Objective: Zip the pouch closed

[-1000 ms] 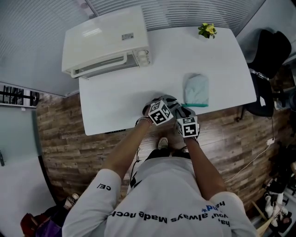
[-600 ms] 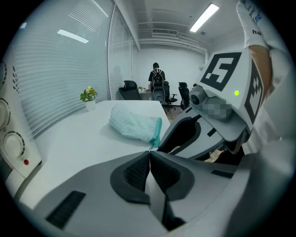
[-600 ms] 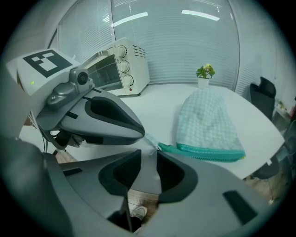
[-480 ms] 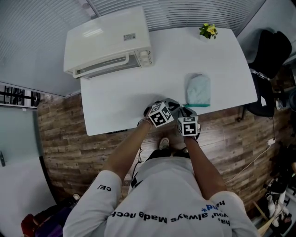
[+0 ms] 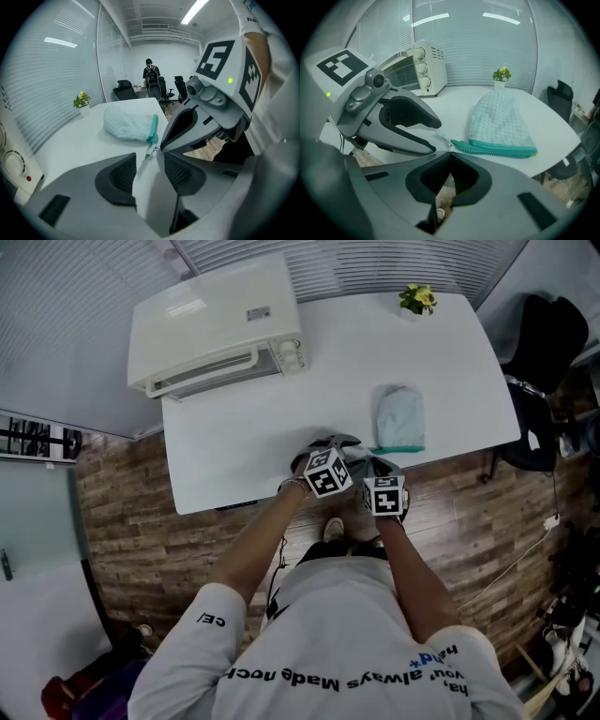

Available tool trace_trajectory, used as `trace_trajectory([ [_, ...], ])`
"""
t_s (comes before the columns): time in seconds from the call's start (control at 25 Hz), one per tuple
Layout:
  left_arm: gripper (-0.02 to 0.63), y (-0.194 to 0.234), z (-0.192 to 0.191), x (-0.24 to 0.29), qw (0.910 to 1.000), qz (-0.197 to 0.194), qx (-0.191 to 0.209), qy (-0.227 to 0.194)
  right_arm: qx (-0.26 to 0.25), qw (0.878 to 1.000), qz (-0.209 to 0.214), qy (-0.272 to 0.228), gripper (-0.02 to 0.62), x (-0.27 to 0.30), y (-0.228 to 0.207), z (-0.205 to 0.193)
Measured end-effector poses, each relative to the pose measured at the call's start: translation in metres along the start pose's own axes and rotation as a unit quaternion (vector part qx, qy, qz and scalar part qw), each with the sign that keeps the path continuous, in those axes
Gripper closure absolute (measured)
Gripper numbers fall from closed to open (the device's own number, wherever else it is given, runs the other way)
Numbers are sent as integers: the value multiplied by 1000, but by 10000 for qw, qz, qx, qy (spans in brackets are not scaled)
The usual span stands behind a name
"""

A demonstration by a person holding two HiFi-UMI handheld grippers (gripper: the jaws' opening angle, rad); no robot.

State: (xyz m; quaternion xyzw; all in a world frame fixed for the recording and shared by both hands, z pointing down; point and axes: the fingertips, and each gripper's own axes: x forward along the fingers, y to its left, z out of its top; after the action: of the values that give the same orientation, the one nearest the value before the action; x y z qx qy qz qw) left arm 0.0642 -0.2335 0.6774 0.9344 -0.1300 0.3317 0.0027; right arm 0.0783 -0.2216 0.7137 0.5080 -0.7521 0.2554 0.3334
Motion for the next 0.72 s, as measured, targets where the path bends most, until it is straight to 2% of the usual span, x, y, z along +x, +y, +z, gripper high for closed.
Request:
trace_trajectory([
  [0.08,422,-1,3,4,9999,35,108,31,-55,10000,11,-15,584,-2,1,1],
  [0.12,468,-2,5,5,9999,59,132,30,-81,10000,14,-13,584,-3,1,1],
  [0.16,543,-2,6,6,9999,76,146,27,-94,10000,11,-3,584,-4,0,0],
  [0.24,575,-5,6,7,9999,54,149,31,-92,10000,-8,26,584,-4,-2,-4],
  [0.72,584,-17,-1,6,9998,-132,77,160,-163,9996,-92,205,586,-12,-7,-11],
])
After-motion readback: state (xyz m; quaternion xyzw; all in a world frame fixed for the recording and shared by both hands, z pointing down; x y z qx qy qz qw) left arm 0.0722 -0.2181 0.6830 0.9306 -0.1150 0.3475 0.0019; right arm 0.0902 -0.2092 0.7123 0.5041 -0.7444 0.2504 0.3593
